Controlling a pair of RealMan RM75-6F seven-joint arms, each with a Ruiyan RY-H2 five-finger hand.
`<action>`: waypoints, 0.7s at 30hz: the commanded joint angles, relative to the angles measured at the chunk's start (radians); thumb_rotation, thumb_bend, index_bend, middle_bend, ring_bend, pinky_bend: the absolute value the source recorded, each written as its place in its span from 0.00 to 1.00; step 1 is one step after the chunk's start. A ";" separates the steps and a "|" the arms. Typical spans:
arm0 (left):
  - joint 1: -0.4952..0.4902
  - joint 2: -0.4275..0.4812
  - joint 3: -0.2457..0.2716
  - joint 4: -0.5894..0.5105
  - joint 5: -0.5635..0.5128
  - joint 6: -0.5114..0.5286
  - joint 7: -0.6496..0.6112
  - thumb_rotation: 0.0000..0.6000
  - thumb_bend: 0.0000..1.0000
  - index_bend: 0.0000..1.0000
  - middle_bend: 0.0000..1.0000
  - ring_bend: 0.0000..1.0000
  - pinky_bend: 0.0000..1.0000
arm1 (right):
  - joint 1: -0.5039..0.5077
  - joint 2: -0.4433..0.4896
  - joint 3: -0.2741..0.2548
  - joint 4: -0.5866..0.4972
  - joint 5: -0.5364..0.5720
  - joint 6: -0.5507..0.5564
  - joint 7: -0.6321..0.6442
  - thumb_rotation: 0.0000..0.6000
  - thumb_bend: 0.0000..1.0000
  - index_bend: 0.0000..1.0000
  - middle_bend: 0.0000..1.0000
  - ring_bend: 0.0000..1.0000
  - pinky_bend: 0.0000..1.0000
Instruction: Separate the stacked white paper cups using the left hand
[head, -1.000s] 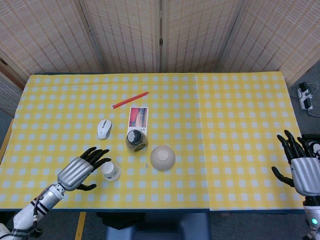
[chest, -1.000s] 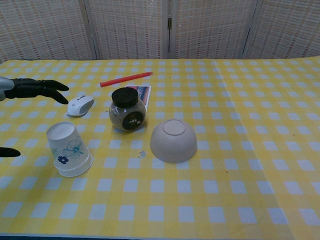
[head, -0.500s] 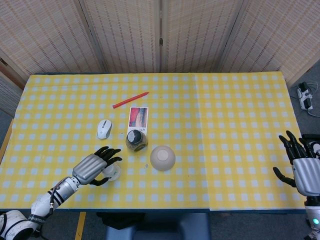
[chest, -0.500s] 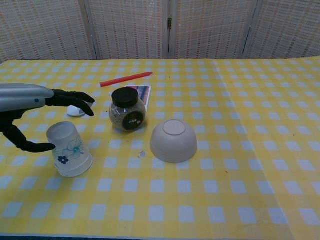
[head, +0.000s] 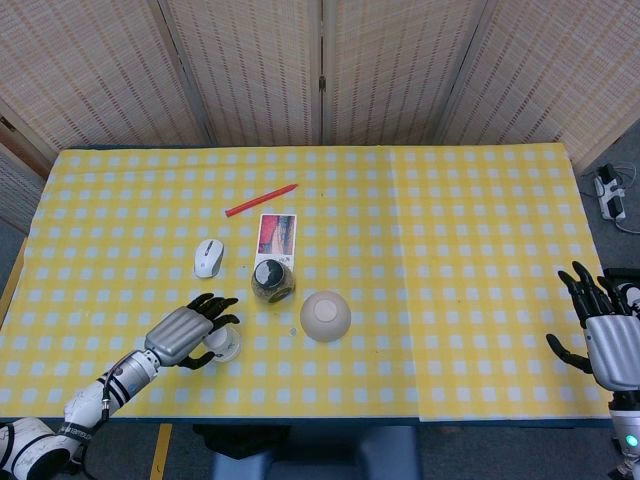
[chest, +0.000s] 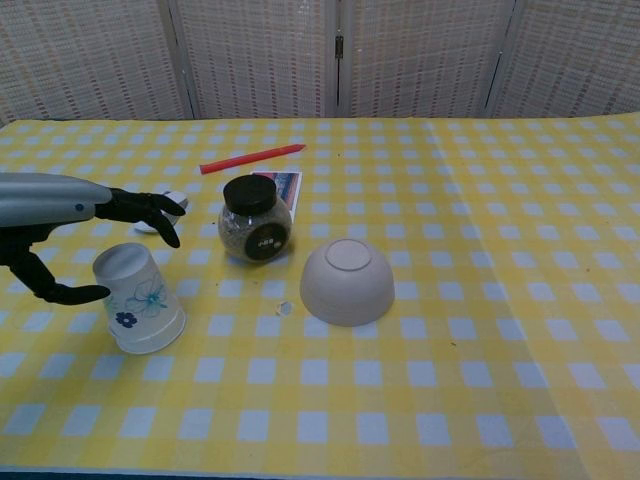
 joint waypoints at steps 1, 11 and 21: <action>-0.005 0.001 0.001 0.000 -0.009 -0.001 0.006 1.00 0.46 0.23 0.05 0.07 0.05 | 0.001 -0.001 0.000 0.002 0.002 -0.003 0.001 1.00 0.29 0.00 0.00 0.19 0.10; -0.007 0.004 0.007 0.005 -0.034 0.012 0.011 1.00 0.46 0.27 0.05 0.08 0.05 | 0.003 -0.001 0.001 0.003 0.010 -0.011 0.001 1.00 0.29 0.00 0.00 0.19 0.10; -0.002 -0.019 0.012 0.030 -0.012 0.048 -0.006 1.00 0.46 0.34 0.08 0.10 0.06 | 0.003 -0.001 0.001 0.000 0.015 -0.015 -0.002 1.00 0.29 0.00 0.00 0.19 0.10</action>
